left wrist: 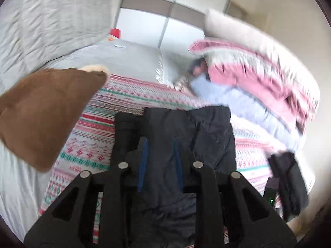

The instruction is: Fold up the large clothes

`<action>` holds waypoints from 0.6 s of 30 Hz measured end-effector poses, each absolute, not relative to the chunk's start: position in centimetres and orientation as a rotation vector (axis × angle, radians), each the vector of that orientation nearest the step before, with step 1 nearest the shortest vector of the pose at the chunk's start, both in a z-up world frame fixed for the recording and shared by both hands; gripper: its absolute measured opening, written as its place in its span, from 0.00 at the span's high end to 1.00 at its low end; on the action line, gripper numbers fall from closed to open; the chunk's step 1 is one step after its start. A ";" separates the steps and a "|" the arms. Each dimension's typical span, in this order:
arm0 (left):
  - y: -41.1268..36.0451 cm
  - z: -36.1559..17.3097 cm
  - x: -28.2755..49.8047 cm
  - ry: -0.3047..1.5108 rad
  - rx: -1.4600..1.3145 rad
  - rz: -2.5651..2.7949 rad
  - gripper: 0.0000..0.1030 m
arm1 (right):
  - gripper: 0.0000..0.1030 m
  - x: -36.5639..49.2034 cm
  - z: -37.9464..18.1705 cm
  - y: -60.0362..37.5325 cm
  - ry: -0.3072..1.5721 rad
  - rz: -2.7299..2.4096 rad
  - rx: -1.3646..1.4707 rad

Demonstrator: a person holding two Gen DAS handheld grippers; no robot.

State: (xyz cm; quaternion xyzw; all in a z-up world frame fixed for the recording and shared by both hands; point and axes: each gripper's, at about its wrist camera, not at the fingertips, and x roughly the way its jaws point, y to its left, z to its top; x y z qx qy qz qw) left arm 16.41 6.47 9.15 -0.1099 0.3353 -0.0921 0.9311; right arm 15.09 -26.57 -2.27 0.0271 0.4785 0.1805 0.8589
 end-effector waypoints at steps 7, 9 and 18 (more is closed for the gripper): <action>1.4 2.1 24.3 0.894 -0.059 -0.147 0.71 | 0.64 15.5 -1.9 -25.2 1.060 0.362 0.016; 2.6 0.7 25.2 0.903 -0.079 -0.122 0.71 | 0.64 15.7 -0.8 -25.3 1.087 0.377 0.029; 4.8 -0.2 26.0 0.928 -0.204 -0.130 0.71 | 0.61 21.9 8.1 -25.8 0.831 0.417 0.119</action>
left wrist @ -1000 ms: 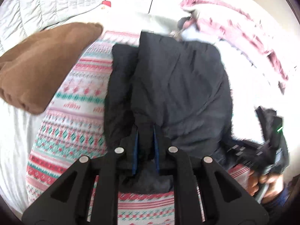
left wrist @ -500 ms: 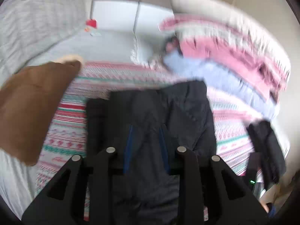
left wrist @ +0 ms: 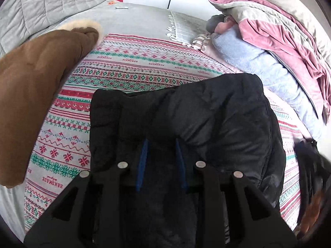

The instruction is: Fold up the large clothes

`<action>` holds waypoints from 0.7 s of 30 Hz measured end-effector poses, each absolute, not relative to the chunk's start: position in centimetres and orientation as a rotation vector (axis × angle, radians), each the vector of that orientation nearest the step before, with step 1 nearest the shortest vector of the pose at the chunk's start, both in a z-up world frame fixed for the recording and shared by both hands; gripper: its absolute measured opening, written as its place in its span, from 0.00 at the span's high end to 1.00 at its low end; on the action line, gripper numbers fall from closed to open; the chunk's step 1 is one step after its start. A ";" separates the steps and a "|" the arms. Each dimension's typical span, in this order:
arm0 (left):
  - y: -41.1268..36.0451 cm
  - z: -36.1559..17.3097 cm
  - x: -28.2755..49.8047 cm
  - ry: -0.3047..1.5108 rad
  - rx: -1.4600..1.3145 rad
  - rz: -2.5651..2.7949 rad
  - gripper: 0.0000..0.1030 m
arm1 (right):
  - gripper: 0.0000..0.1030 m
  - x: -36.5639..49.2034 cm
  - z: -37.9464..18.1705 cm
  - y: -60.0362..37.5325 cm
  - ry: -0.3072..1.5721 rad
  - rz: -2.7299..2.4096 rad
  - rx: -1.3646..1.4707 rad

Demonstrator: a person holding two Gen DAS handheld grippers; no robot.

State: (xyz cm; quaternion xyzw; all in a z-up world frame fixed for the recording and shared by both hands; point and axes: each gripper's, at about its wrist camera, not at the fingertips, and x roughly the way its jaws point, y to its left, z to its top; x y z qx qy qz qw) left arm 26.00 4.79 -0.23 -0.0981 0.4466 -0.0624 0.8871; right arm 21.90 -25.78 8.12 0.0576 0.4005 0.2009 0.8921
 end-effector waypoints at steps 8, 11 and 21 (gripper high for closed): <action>5.5 -2.1 27.7 0.924 -0.217 -0.098 0.71 | 0.61 33.4 4.4 -24.2 0.980 0.339 0.210; 5.1 -2.7 27.8 0.910 -0.198 -0.076 0.71 | 0.61 35.8 0.7 -22.5 1.065 0.277 0.105; 4.3 -4.1 27.9 0.912 -0.159 -0.056 0.71 | 0.61 36.1 -2.7 -20.6 1.085 0.232 0.048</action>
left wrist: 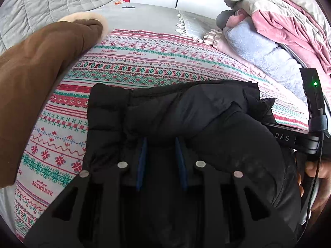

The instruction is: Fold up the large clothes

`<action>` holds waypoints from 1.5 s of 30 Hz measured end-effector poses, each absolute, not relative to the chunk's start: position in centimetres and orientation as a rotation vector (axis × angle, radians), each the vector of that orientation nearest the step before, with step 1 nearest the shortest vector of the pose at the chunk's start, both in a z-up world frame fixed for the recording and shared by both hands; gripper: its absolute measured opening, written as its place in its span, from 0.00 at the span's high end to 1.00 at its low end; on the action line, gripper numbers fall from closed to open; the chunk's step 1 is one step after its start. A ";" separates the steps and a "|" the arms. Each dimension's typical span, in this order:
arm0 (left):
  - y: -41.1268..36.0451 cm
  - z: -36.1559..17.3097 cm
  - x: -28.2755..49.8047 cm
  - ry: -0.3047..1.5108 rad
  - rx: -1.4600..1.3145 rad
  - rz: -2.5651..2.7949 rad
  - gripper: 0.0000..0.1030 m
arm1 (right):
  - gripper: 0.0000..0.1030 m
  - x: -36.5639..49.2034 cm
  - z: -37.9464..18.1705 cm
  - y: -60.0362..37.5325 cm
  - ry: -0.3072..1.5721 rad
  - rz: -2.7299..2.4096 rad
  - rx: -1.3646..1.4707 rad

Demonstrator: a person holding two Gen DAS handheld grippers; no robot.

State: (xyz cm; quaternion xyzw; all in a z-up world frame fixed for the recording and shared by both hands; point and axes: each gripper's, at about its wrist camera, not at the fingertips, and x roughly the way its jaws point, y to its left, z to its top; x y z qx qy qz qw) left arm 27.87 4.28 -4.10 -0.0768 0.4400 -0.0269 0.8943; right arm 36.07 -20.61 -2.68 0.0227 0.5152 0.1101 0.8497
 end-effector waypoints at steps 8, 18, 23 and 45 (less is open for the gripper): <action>3.4 -4.4 27.7 0.914 -0.099 -0.053 0.71 | 0.59 35.5 -1.8 -19.9 1.052 0.189 -0.020; 3.6 -4.3 27.6 0.914 -0.104 -0.053 0.71 | 0.33 25.1 3.3 -22.2 0.970 0.271 0.098; 3.7 -4.3 27.3 0.910 -0.105 -0.052 0.71 | 0.30 24.9 1.1 -20.8 0.943 0.269 0.033; 9.6 -1.2 20.9 1.032 -0.450 -0.182 0.36 | 0.25 22.2 3.9 -30.3 0.908 0.293 0.353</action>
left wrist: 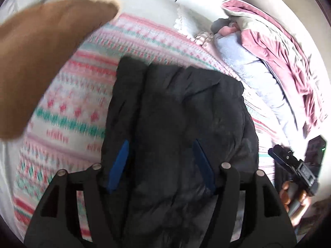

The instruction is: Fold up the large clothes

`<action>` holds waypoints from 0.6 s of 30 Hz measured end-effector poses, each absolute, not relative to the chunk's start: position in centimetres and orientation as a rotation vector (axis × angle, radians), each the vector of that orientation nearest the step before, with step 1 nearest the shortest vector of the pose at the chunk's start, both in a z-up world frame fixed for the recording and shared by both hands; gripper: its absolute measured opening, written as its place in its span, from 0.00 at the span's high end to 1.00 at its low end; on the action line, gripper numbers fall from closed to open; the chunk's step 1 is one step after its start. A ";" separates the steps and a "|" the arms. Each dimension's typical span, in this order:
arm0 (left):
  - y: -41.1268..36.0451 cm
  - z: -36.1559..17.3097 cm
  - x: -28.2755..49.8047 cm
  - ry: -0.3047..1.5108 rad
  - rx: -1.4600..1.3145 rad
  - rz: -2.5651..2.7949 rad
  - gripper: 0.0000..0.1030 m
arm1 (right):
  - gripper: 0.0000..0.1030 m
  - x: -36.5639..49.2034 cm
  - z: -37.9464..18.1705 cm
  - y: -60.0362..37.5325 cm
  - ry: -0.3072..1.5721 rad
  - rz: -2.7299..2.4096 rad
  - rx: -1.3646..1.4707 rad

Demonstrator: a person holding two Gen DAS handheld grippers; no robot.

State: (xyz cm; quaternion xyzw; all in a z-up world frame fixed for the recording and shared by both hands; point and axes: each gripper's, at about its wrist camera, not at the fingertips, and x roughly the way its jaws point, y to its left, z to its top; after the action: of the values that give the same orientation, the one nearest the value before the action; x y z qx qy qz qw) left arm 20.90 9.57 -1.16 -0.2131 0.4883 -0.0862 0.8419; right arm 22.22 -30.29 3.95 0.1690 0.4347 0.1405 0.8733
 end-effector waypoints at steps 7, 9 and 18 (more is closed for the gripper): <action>10.7 -2.8 18.5 1.057 -0.476 -0.169 0.35 | 0.25 22.5 2.5 -31.9 0.976 0.277 0.448; 11.1 -3.4 18.0 1.078 -0.485 -0.184 0.35 | 0.25 22.4 2.2 -32.2 0.986 0.276 0.453; 12.4 -5.2 16.0 1.123 -0.573 -0.232 0.29 | 0.25 21.5 1.8 -33.3 1.000 0.270 0.473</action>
State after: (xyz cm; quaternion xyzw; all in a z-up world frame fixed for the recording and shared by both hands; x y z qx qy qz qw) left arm 16.01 12.37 -5.19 -0.2673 0.5238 -0.1082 0.8015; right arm 21.50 -33.30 1.79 0.2238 0.4734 0.1280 0.8423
